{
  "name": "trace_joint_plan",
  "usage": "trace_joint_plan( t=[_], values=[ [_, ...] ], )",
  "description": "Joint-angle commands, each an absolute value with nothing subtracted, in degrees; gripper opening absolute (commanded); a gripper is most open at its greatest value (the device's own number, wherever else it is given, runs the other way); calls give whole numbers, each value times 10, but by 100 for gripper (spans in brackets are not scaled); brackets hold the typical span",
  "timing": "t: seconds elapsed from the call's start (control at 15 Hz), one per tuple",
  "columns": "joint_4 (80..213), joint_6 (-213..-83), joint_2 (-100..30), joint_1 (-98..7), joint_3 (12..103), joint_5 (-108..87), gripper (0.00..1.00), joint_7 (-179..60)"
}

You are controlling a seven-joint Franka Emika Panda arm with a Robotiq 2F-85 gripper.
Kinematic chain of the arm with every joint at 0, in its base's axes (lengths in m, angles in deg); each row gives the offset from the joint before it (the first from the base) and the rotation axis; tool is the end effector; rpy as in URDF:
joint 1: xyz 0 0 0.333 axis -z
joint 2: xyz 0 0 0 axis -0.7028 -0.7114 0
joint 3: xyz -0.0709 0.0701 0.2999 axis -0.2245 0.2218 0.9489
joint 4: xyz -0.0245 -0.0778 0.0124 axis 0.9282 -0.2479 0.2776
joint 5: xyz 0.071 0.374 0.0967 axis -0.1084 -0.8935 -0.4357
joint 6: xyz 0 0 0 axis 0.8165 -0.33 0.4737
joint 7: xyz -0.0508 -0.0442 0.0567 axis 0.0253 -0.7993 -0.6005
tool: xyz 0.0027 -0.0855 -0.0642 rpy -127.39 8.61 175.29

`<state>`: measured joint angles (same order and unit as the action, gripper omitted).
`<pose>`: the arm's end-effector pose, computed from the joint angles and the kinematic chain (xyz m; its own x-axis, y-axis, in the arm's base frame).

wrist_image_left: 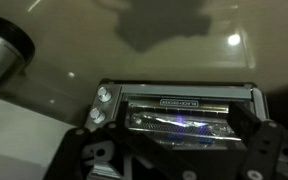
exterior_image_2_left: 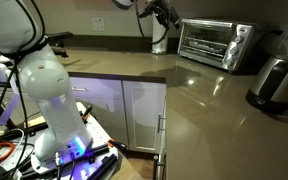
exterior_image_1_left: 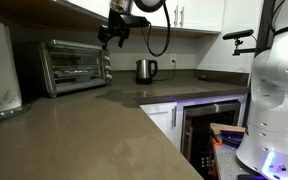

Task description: Open the oven

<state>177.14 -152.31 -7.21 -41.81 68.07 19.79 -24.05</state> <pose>0.5331 0.0353 0.5370 0.7883 -0.1612 0.5938 -0.3332 -0.9232 0.1917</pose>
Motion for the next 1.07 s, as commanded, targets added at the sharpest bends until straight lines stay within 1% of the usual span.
trace_joint_plan(
  t=[0.0,0.33,0.47,0.53,0.6,0.8,0.87,1.0],
  values=[
    [1779,-1589,-92,-365,707,359,100,-113],
    [1759,-1612,-103,-335,706,608,100,111],
    [1750,-1615,-105,-334,703,674,100,185],
    [1748,-1620,-105,-336,702,695,100,211],
    [1761,-1596,-97,-379,666,654,100,157],
    [1758,-1598,-98,-379,666,678,100,189],
    [1756,-1605,-98,-349,693,690,100,198],
    [1740,-1616,-105,-351,692,742,100,234]
  ],
)
